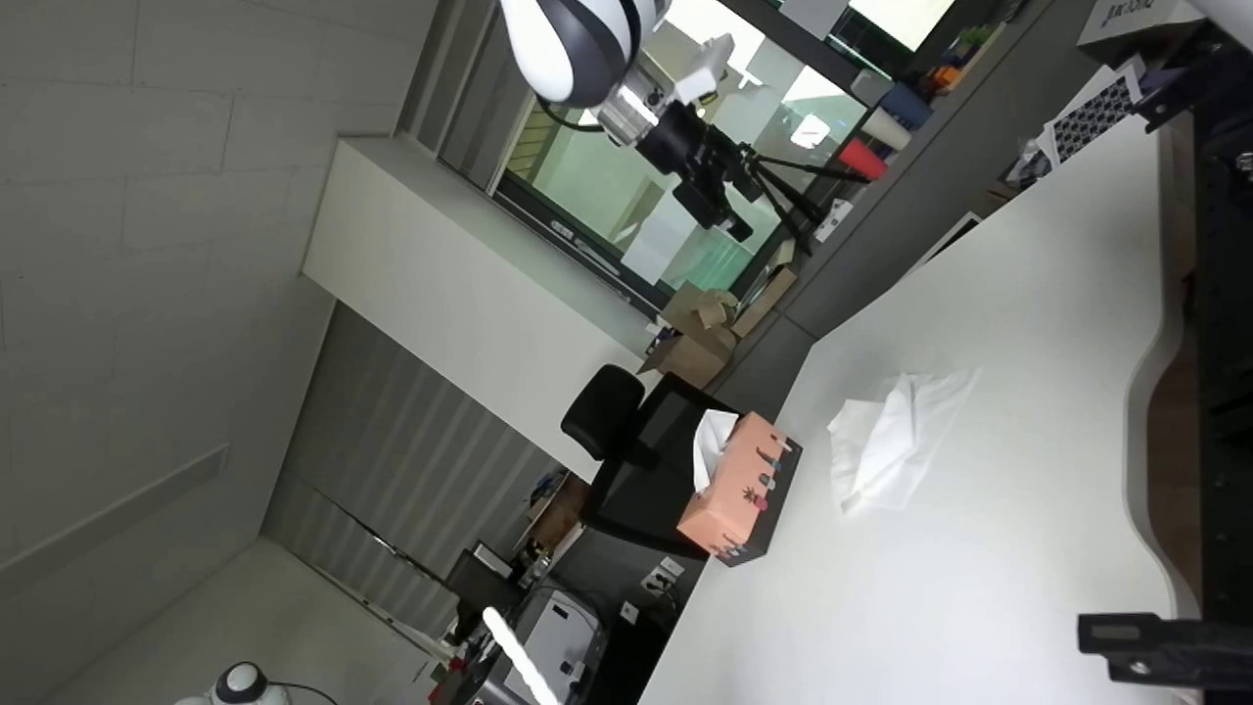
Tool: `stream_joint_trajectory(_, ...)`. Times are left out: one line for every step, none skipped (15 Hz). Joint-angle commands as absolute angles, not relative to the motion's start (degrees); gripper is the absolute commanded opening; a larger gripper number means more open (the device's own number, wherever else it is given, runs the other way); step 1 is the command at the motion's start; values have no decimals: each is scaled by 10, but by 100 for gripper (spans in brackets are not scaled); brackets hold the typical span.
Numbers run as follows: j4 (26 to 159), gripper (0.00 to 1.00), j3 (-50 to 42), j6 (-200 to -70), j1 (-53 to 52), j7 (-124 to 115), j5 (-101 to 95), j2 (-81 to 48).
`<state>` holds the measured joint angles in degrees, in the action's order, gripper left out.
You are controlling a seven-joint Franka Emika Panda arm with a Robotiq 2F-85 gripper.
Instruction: Pull out one tissue square from the pink tissue box
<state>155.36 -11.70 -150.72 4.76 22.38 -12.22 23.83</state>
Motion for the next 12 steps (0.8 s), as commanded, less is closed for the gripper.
stream_joint_trajectory(1461, 100, -118, -1619, 31, 239, -112, 89)
stream_joint_trajectory(1435, 100, -115, -1647, 30, 235, -105, 52)
stream_joint_trajectory(1408, 100, -114, -1669, 27, 236, -95, 15)
stream_joint_trajectory(1377, 100, -107, -1685, 29, 224, -85, -21)
stream_joint_trajectory(1344, 100, -110, -1690, 24, 215, -80, -56)
stream_joint_trajectory(1305, 100, -94, -1676, 43, 188, -97, -91)
stream_joint_trajectory(1387, 100, -107, -1685, 31, 222, -91, -18)
stream_joint_trajectory(1356, 100, -87, -1684, 49, 207, -99, -50)
stream_joint_trajectory(1334, 100, -85, -1684, 50, 201, -101, -74)
stream_joint_trajectory(1320, 100, -84, -1684, 51, 199, -102, -90)
stream_joint_trajectory(1313, 100, -84, -1684, 52, 197, -103, -96)
stream_joint_trajectory(1312, 100, -84, -1684, 52, 196, -103, -98)
